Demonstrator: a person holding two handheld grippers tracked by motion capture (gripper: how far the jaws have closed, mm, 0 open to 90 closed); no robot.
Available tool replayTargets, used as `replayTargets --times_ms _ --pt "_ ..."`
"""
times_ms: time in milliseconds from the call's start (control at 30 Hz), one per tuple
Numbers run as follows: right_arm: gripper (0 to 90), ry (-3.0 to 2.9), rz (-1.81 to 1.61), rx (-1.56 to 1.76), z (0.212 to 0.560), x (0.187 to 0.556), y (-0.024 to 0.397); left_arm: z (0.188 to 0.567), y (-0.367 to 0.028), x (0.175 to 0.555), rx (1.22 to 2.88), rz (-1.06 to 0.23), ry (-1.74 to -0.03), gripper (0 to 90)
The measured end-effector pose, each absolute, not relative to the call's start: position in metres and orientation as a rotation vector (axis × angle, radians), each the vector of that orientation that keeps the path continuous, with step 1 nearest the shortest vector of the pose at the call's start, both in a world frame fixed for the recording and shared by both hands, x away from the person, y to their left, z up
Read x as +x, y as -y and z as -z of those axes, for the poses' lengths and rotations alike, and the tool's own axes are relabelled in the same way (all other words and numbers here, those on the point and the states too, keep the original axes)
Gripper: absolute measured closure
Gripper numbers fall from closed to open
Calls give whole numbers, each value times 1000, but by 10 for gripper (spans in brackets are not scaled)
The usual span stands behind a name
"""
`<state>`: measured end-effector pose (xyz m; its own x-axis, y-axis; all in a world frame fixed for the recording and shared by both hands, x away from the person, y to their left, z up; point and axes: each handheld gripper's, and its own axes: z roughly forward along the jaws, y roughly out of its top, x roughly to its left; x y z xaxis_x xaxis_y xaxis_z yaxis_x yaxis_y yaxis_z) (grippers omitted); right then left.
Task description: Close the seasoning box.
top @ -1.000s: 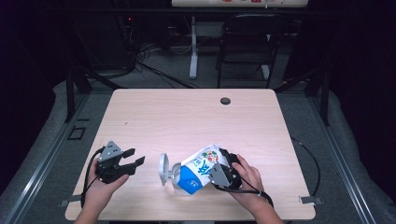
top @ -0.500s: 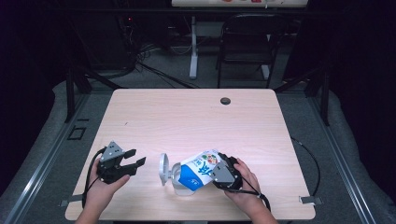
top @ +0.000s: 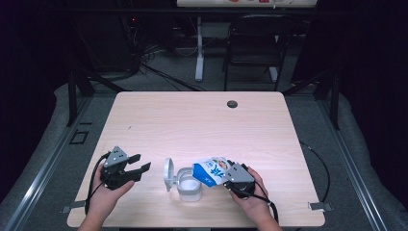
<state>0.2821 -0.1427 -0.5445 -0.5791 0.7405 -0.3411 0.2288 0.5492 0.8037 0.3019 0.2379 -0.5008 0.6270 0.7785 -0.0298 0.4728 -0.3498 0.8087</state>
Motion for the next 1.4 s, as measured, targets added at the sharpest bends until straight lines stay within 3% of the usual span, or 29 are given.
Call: replayTargets --times_ms 1400 --pt "586 -2078 -1209 1309 572 302 166 504 -236 299 2017 -466 -976 479"
